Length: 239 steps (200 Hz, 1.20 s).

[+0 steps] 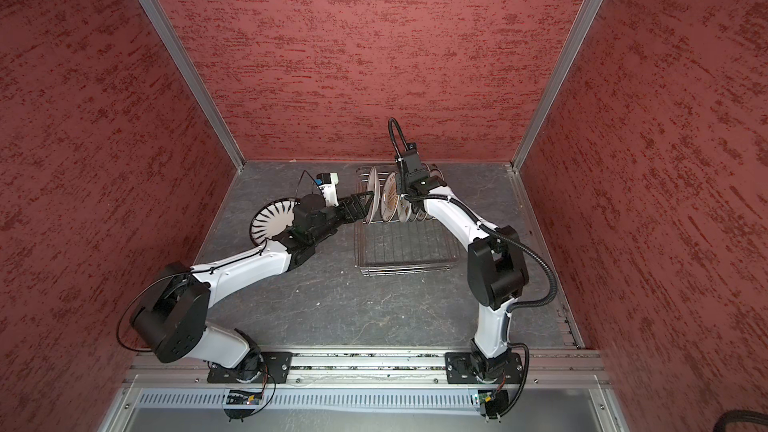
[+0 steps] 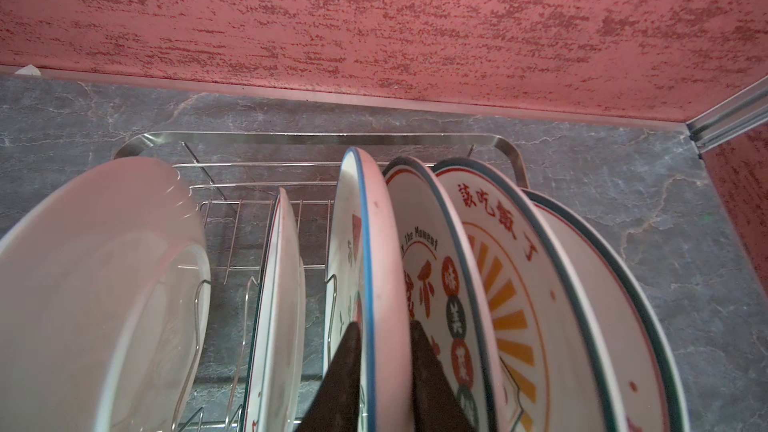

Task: Unload the plates from the dish rack
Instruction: 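Lower the right gripper onto the watermelon plate rim in the rack while the left waits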

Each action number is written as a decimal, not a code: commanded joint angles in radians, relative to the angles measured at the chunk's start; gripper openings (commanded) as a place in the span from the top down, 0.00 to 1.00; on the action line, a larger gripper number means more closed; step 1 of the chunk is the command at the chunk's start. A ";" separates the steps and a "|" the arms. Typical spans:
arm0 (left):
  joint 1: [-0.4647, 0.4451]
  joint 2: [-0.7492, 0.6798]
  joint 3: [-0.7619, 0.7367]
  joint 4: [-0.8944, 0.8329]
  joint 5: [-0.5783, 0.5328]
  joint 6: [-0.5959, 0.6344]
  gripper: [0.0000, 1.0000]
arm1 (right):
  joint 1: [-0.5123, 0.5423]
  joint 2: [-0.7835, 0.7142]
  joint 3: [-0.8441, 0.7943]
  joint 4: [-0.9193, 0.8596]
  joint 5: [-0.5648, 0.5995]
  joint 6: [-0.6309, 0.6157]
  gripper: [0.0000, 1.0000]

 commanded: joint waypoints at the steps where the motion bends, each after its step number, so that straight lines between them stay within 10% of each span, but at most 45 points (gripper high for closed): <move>1: 0.014 0.012 -0.011 0.032 0.026 -0.007 0.01 | 0.008 0.041 0.046 -0.046 0.036 0.001 0.78; 239: 0.121 0.027 -0.064 0.134 0.121 -0.073 0.01 | 0.072 0.152 0.287 -0.228 0.233 -0.040 0.83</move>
